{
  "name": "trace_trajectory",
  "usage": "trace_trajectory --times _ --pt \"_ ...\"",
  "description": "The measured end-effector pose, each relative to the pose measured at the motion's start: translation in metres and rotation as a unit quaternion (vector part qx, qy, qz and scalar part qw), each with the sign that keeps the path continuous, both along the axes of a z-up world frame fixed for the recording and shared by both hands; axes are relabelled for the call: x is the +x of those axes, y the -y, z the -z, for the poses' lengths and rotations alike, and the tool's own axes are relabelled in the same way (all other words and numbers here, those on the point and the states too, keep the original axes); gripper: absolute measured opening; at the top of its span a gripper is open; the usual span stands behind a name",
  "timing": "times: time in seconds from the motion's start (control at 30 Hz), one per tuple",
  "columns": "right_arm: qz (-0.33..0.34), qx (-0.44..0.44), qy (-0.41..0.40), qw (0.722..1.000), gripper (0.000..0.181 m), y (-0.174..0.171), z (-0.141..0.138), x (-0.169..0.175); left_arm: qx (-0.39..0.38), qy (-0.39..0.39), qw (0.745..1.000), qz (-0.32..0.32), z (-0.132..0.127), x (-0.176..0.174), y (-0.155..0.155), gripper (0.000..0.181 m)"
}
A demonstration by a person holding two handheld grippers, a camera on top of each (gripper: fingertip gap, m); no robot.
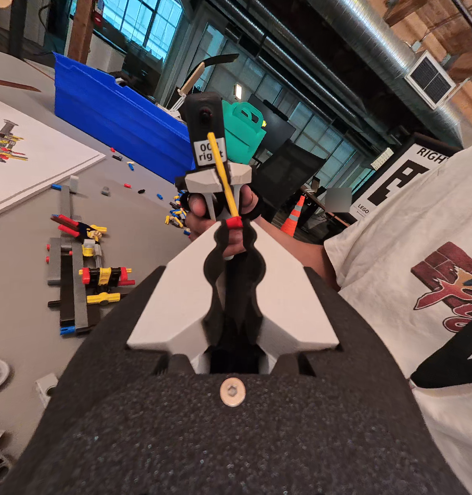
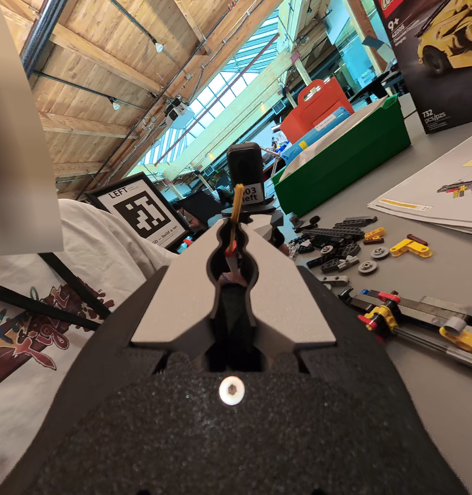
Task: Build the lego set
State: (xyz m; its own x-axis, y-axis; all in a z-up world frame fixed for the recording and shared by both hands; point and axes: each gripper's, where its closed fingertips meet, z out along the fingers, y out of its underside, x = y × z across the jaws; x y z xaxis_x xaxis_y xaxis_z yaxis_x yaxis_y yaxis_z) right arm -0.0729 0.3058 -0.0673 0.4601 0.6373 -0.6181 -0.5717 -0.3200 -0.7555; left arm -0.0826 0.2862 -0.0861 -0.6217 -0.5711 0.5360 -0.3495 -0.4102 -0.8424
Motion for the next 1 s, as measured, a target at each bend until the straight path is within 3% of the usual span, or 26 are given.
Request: trace_trajectory --times 0.2,0.33,0.43,0.57,0.67,0.7,0.77,0.83,1.0 --pt "-0.006 -0.032 0.069 0.997 0.000 -0.009 0.021 -0.021 0.076 0.029 0.997 0.011 0.003 -0.001 0.022 0.008" --pt "0.007 -0.016 0.045 0.999 0.000 -0.008 0.012 -0.012 0.081 0.038 0.996 0.003 0.002 -0.002 0.017 0.007" --pt "-0.005 -0.027 0.034 0.999 0.007 -0.007 0.014 -0.016 0.118 0.029 0.993 0.003 0.011 -0.003 0.015 0.007" --pt "0.011 0.006 0.125 0.992 0.023 -0.005 0.018 -0.017 0.230 0.035 0.973 -0.017 0.028 -0.003 0.008 0.008" --pt "0.032 0.015 0.280 0.959 0.048 -0.006 0.036 -0.007 0.415 0.048 0.907 -0.050 0.057 -0.001 -0.006 0.008" --pt "0.035 -0.004 0.311 0.950 0.056 -0.006 0.042 0.001 0.487 0.056 0.870 -0.056 0.069 0.000 -0.011 0.007" --pt "-0.016 -0.046 0.352 0.935 0.052 0.002 0.051 0.007 0.616 0.079 0.781 -0.068 0.089 0.002 -0.024 0.007" --pt "-0.066 -0.075 0.409 0.907 0.056 0.007 0.060 0.008 0.689 0.102 0.715 -0.069 0.100 0.003 -0.028 0.007" --pt "-0.126 -0.072 0.534 0.833 0.036 0.001 0.068 -0.005 0.725 0.115 0.675 -0.070 0.102 0.005 -0.028 0.007"
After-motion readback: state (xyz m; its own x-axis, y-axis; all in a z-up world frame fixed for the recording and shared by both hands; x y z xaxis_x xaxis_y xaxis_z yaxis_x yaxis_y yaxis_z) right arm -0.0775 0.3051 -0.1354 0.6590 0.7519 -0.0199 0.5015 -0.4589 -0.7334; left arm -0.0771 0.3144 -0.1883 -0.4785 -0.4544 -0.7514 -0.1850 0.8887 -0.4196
